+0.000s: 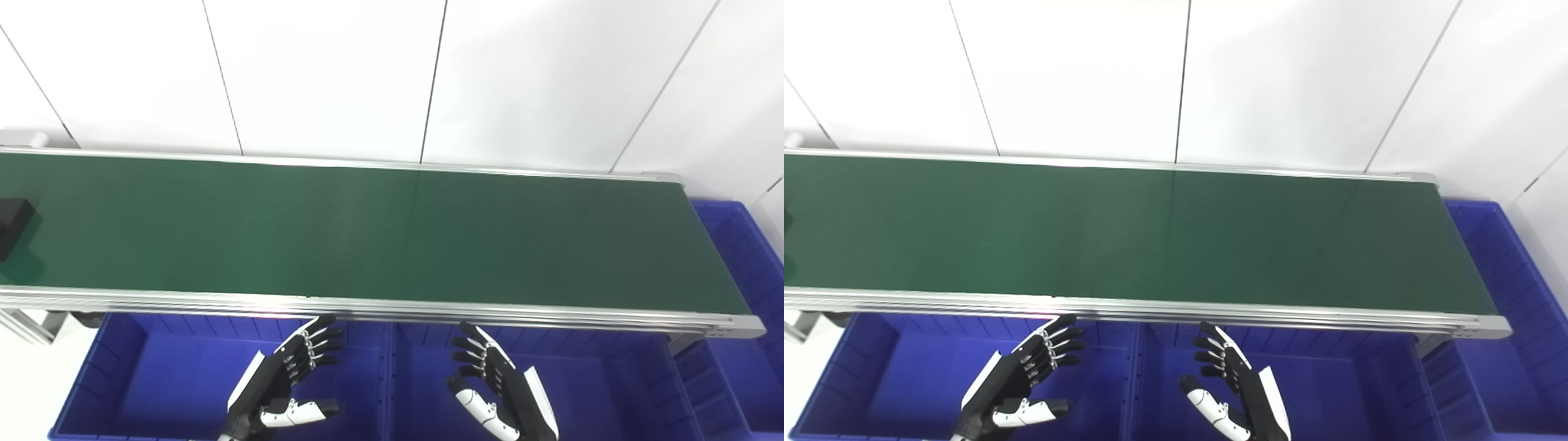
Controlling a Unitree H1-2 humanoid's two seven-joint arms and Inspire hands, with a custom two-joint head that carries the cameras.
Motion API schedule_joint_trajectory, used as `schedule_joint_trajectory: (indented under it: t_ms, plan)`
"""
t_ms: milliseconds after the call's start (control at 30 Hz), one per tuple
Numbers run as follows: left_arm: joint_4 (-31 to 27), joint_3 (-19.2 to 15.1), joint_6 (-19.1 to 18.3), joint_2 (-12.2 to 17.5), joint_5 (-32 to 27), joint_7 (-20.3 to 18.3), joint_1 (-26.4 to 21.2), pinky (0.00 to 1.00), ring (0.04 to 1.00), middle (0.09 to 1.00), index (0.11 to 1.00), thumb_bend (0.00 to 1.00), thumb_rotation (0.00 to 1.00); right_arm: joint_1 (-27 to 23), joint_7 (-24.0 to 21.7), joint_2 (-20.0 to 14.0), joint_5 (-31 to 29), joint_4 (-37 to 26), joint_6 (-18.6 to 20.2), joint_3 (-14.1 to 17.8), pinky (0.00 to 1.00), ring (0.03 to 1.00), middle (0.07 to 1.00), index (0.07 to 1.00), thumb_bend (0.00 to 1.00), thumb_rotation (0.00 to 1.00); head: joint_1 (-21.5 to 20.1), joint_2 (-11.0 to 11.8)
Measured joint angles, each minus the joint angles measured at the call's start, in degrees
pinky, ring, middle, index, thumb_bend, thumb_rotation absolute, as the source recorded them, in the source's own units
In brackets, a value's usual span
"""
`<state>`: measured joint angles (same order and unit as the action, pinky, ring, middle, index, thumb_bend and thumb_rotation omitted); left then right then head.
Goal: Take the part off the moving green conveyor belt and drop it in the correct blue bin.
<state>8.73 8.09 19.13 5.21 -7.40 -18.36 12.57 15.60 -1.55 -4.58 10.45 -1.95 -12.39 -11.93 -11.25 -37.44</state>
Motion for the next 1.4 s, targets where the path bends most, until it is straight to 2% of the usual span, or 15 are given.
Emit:
schedule_joint_trajectory:
  t_ms: [1400]
  plan:
    - [0.1,0.0,0.0,-0.1,0.0,0.0,-0.1,0.75,0.808,0.841,0.882,0.92,0.32,-0.1,0.0,-0.1,-0.2,0.0,0.0,0.0,0.71,0.771,0.819,0.892,0.56,0.62,0.2,0.2]
